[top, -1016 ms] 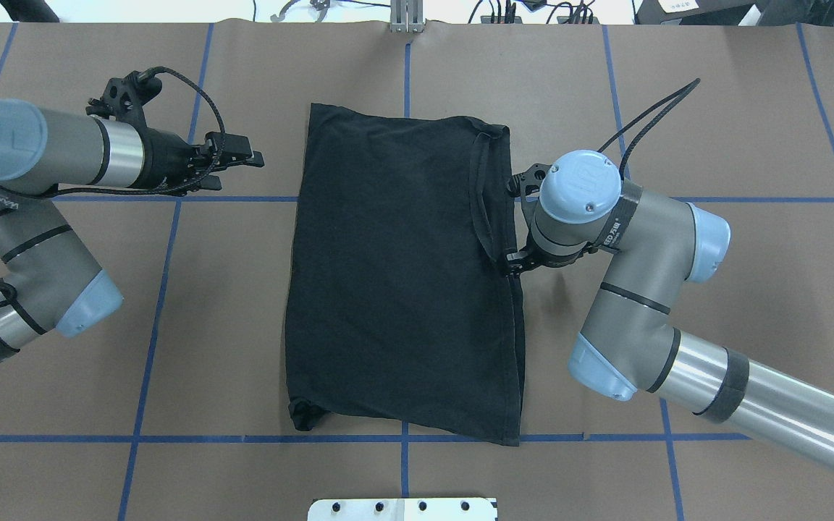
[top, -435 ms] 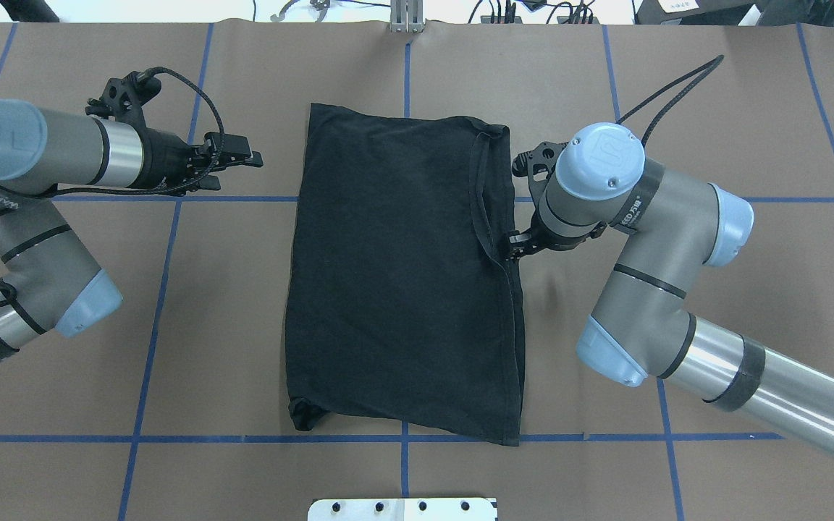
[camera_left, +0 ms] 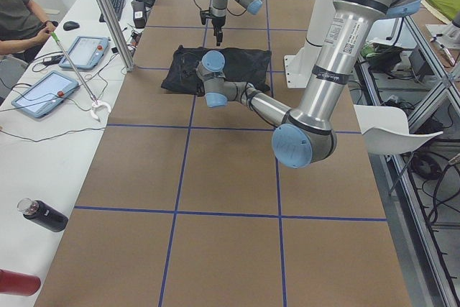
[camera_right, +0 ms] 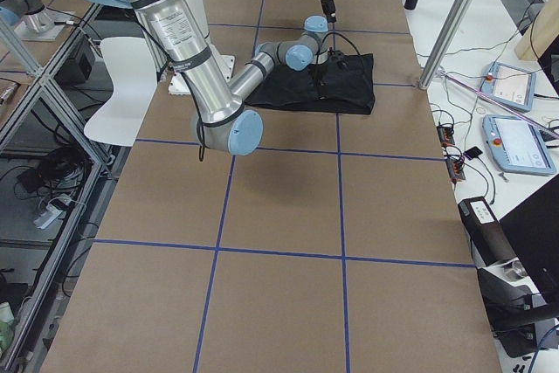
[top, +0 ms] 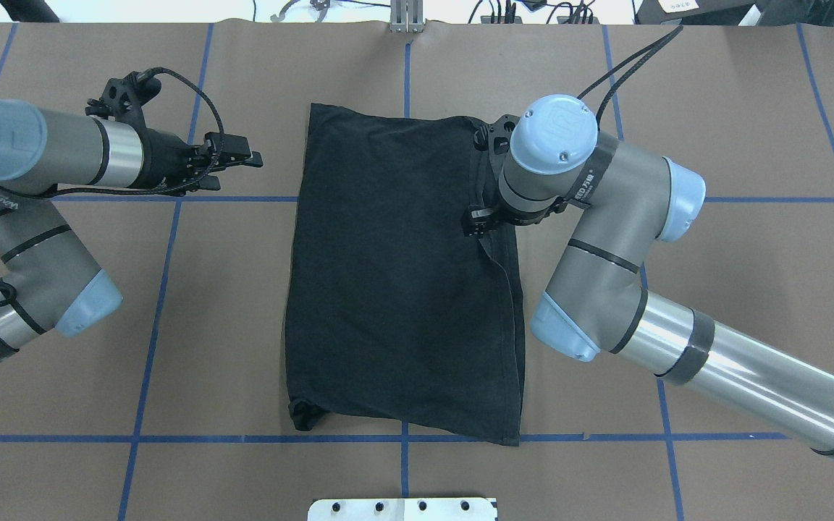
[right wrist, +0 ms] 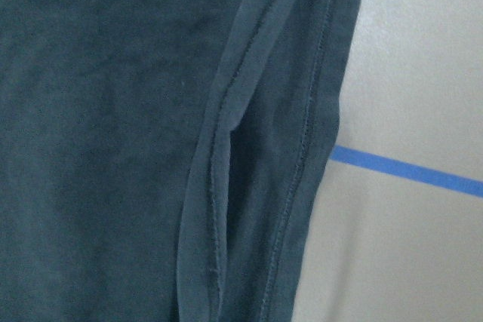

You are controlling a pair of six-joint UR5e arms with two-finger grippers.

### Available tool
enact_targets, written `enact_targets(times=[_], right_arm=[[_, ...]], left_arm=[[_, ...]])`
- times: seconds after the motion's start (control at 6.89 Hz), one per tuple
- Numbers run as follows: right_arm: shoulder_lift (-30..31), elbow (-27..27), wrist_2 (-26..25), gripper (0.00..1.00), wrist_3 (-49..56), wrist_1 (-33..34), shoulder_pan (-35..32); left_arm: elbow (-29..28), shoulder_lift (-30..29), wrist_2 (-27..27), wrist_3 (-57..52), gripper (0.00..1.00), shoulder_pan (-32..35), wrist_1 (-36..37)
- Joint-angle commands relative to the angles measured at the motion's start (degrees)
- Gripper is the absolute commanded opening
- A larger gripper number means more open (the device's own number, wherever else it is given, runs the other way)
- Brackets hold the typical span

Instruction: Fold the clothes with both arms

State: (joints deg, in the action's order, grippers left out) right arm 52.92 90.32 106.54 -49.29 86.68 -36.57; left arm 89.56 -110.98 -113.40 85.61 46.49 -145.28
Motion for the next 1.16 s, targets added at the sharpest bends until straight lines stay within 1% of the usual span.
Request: enact_targets(times=[0.0, 1.02], right_arm=[[-1.42, -5.05, -0.72, 1.00, -0.28, -4.66, 0.27], [-1.16, -7.88, -0.89, 1.00, -0.01, -5.64, 1.59]], left_arm=[[0.00, -0.03, -0.06, 0.00, 1.00, 0.00, 0.00], [-0.53, -0.03, -0.06, 0.00, 1.00, 0.00, -0.09]])
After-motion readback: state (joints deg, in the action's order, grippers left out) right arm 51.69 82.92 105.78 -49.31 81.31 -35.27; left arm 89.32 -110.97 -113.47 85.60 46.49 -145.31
